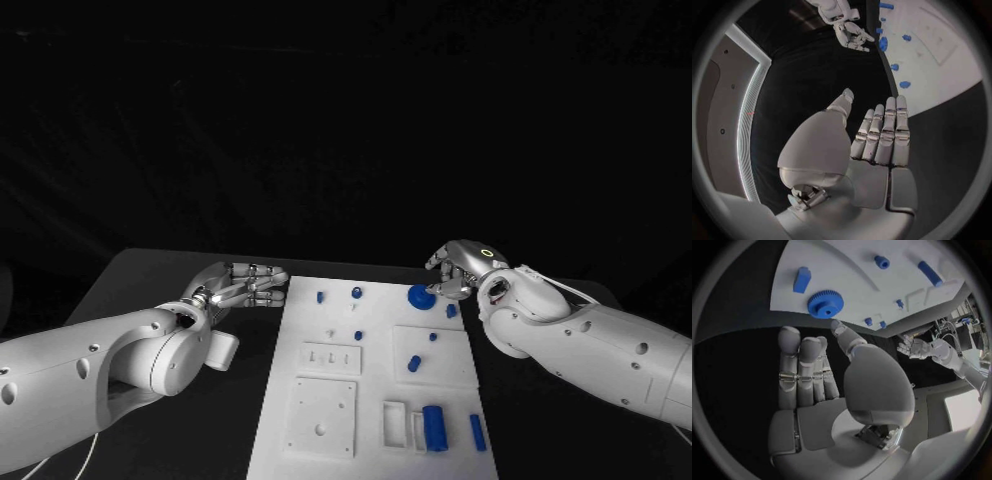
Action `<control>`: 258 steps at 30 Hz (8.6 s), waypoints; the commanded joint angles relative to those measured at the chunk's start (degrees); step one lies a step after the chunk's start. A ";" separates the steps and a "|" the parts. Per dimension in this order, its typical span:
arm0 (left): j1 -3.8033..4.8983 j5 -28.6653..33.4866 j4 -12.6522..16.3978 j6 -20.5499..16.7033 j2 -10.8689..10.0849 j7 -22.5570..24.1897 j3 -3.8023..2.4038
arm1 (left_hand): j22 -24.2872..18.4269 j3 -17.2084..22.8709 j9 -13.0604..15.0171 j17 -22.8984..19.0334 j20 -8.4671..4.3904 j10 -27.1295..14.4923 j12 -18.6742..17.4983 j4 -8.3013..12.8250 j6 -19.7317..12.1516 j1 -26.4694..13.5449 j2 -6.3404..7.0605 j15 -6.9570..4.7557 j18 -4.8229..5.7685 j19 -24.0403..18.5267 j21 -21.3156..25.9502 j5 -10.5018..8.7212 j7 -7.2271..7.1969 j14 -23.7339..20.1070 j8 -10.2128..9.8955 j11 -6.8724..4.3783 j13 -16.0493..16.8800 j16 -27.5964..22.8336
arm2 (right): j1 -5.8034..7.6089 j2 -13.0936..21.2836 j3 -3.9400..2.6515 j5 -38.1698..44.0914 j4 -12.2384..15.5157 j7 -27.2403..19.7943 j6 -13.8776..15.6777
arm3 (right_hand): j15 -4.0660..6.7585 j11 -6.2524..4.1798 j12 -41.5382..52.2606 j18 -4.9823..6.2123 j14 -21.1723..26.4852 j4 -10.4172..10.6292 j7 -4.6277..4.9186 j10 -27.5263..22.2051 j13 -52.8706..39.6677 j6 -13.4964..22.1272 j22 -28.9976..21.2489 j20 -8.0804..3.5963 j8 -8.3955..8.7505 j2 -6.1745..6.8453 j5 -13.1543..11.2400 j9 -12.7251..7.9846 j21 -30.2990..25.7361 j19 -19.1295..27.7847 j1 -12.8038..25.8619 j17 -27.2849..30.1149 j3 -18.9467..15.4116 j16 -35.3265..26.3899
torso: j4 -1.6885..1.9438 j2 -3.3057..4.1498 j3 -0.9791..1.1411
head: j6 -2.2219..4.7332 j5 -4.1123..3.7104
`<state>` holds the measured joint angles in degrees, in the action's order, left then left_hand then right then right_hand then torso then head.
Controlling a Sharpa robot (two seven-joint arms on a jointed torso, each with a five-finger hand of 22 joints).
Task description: Assemble the parts on the task board
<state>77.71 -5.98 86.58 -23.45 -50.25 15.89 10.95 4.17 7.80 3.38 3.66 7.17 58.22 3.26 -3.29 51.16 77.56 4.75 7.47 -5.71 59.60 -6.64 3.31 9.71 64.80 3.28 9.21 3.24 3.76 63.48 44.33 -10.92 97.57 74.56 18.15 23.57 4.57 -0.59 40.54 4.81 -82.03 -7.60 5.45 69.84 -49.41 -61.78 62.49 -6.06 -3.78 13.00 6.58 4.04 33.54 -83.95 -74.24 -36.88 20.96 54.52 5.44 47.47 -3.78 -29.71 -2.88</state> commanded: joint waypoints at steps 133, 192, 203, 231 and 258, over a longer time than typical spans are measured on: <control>0.03 0.47 -0.80 1.62 1.50 0.20 0.00 | -0.02 -0.03 -0.01 0.07 0.09 -0.42 0.07 -0.50 -0.28 0.00 0.24 0.30 0.39 0.36 0.10 -0.35 -0.02 -0.04 0.08 -0.08 0.07 0.09 | -1.37 -15.54 4.25 8.11 -1.50 2.46 -4.74 | -0.46 -0.09 27.02 -0.50 -0.97 3.16 -0.88 7.81 -27.17 -3.87 16.95 0.70 0.20 -1.71 6.32 -0.02 12.68 -3.34 3.57 -22.16 1.56 8.45 | -0.15 0.54 0.54 | -0.88 1.75; -0.07 0.62 -4.77 0.79 1.25 1.83 0.01 | 0.14 -0.34 0.11 0.14 -0.32 2.27 0.09 0.98 2.32 0.52 -1.13 -0.24 0.27 1.21 -0.49 -0.18 -0.36 1.37 0.21 -0.58 0.07 0.43 | -4.12 6.05 -5.36 -23.13 3.92 -24.06 -2.08 | -0.39 0.44 23.00 0.11 -0.67 2.46 0.43 4.99 -23.08 0.11 16.63 0.70 0.23 -4.15 8.44 -0.38 9.62 -3.04 -1.51 -22.28 -5.60 5.87 | -3.45 -0.82 2.57 | 0.00 1.60; -0.50 1.08 -5.20 0.35 1.37 3.84 0.01 | 0.07 -1.07 0.14 0.13 -0.72 3.43 0.16 2.53 3.38 0.10 -2.21 -0.49 0.69 1.25 -0.90 0.06 -0.57 1.87 0.22 -0.94 0.10 0.40 | -5.74 7.42 -5.96 -25.39 -2.43 -27.56 -5.14 | -0.54 0.52 22.83 0.08 -0.68 -0.83 0.53 4.89 -22.96 0.37 17.24 0.81 0.24 -4.63 9.61 -0.38 9.24 -3.09 -1.49 -22.59 -7.16 5.80 | -4.35 -0.87 3.79 | -0.40 1.33; -1.37 1.15 -5.27 1.60 1.48 3.75 0.01 | 0.04 -1.33 0.13 0.13 -0.72 3.48 0.13 2.81 2.92 0.00 -2.36 -0.47 0.77 1.10 -0.93 -0.02 -0.52 1.78 0.22 -0.96 0.09 0.39 | -9.82 0.50 -5.97 -26.99 -11.41 -29.15 -5.47 | -0.61 0.66 23.24 0.22 -0.68 -3.02 0.75 4.84 -23.32 2.12 17.47 0.89 0.23 -6.11 12.95 -0.38 9.42 -3.15 -0.42 -23.17 -10.98 6.02 | -4.18 -0.48 4.49 | -1.43 2.26; -1.38 1.09 -5.13 2.07 1.63 2.73 0.01 | 0.04 -1.51 0.11 0.13 -0.65 2.66 0.13 2.85 2.40 0.01 -2.27 -0.41 0.73 0.99 -1.03 -0.10 -0.43 1.73 0.21 -0.78 0.09 0.42 | -9.86 -1.28 -5.97 -27.50 -11.75 -28.65 -3.54 | -0.70 0.75 23.74 0.30 -0.76 -2.46 0.83 5.12 -23.64 1.57 17.55 0.99 0.22 -6.71 11.72 -0.37 10.01 -3.18 0.39 -23.67 -9.45 6.43 | -4.23 -0.65 4.25 | -1.68 2.70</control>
<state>76.32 -5.02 81.25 -22.33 -48.76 18.49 11.00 4.27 6.28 3.45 3.75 6.56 61.19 3.26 -0.53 53.93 77.35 2.86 6.96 -5.31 60.63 -7.30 3.31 9.41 66.13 3.28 8.49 3.26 4.17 53.65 43.16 -16.89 70.29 62.83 -10.17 20.12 4.04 0.10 64.02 4.71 -82.78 -10.04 6.19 74.84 -72.99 -59.90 74.90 -5.22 -3.43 6.47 18.36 3.67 43.38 -84.14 -74.05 -60.50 11.26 60.74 1.24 46.83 0.48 -31.28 -0.25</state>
